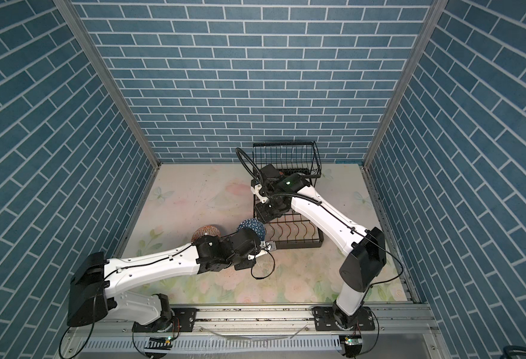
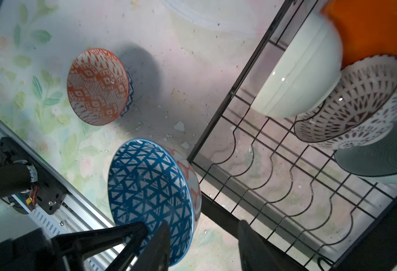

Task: Load bowls into a dish rack
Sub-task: Place the bowl in the dish rack.

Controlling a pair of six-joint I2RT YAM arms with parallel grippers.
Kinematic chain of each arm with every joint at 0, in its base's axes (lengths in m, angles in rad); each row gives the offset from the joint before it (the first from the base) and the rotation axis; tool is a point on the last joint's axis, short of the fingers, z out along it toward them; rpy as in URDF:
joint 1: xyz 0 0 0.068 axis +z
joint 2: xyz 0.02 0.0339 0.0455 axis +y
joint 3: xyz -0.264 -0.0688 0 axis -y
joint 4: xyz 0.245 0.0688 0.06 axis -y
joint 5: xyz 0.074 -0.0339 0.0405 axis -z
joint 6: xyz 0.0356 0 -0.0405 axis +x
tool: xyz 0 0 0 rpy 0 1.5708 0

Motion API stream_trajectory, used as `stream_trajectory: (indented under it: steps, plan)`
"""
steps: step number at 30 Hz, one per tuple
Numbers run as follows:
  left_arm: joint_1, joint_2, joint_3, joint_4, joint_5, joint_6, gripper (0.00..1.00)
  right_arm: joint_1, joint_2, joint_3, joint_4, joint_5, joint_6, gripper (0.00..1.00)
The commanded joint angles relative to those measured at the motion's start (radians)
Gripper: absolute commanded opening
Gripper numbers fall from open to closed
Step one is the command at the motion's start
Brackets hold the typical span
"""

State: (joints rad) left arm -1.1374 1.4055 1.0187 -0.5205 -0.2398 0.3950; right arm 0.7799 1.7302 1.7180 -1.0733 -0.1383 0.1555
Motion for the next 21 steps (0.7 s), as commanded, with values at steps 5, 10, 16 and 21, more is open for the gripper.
stream_trajectory:
  steps: [5, 10, 16, 21]
  plan:
    - [-0.007, 0.006, 0.070, -0.068, 0.047, 0.022, 0.00, -0.001, 0.054, 0.078, -0.080, -0.027, -0.059, 0.49]
    - [-0.007, 0.017, 0.089, -0.095, 0.074, 0.022, 0.00, 0.005, 0.065, 0.075, -0.081, -0.044, -0.069, 0.49]
    - [-0.006, 0.024, 0.106, -0.118, 0.083, 0.025, 0.00, 0.010, 0.081, 0.063, -0.085, -0.041, -0.078, 0.49]
    - [-0.006, 0.024, 0.113, -0.132, 0.079, 0.034, 0.00, 0.010, 0.093, 0.049, -0.084, -0.033, -0.079, 0.47]
